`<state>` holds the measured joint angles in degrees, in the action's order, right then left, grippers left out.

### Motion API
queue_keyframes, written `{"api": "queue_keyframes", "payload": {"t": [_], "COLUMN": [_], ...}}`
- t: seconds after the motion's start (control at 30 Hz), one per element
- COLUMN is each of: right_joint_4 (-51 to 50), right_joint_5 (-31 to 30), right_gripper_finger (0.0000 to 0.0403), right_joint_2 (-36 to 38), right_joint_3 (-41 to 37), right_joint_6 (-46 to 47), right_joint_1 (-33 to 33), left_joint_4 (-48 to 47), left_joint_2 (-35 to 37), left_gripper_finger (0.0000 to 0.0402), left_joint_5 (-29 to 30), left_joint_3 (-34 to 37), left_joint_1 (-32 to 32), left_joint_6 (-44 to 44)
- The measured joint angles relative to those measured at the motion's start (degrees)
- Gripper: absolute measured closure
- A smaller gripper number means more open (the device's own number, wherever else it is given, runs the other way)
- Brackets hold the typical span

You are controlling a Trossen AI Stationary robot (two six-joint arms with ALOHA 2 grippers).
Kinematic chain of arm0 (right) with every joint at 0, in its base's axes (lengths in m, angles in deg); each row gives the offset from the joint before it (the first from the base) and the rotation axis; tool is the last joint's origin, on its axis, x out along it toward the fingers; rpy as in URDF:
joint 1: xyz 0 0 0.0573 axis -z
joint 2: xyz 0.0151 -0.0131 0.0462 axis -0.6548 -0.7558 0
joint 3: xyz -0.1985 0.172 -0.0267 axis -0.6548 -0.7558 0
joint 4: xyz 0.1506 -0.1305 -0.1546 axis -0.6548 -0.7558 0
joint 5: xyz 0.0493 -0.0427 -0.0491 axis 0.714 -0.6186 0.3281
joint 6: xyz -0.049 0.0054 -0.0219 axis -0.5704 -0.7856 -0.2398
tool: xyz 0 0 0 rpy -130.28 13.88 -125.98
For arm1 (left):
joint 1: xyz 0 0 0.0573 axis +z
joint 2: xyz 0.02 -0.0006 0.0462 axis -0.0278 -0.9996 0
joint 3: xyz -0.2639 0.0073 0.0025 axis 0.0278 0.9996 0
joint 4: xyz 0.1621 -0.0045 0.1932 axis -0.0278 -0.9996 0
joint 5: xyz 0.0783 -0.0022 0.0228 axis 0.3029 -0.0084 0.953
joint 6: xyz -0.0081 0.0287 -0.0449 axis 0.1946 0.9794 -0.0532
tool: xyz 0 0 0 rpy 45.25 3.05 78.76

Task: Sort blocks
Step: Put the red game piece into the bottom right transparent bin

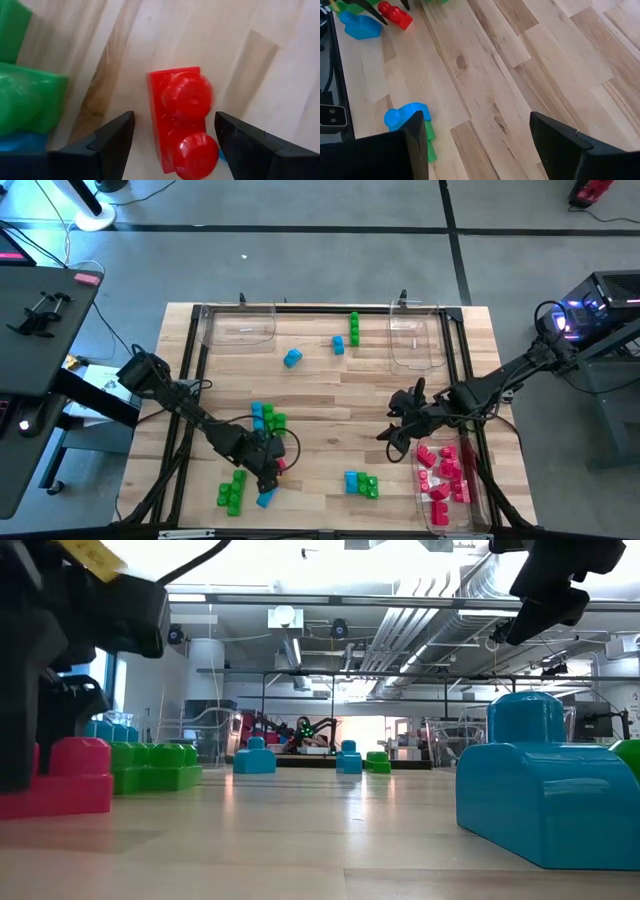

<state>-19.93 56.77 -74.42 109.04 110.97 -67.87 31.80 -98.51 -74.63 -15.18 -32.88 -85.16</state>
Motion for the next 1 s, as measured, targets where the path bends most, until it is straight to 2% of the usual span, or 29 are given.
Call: {"api": "queue_keyframes", "payload": {"t": [0.3,0.5,0.67,1.0], "right_joint_4": [-0.01,-0.01,-0.01,-0.01], "right_joint_5": [-0.53,-0.54,-1.19,-2.13], "right_gripper_finger": [0.0174,0.0174,0.0174,0.0174], "right_joint_2": [0.0,0.0,0.0,0.0], "right_joint_3": [0.0,0.0,0.0,0.0], "right_joint_6": [-0.02,-0.02,0.0,0.0], "right_joint_1": [0.0,0.0,-0.02,-0.01], "left_joint_4": [-5.12,-10.93,-10.42,-8.46], "left_joint_2": [0.04,0.09,0.06,0.0], "left_gripper_finger": [0.014,0.0172,0.0197,0.0216], "left_joint_5": [-2.9,-3.9,-2.65,-0.72], "left_joint_3": [-0.15,-0.2,0.03,0.18], "left_joint_1": [-0.12,-0.18,0.13,0.17], "left_joint_6": [-0.69,1.37,3.64,18.98]}}
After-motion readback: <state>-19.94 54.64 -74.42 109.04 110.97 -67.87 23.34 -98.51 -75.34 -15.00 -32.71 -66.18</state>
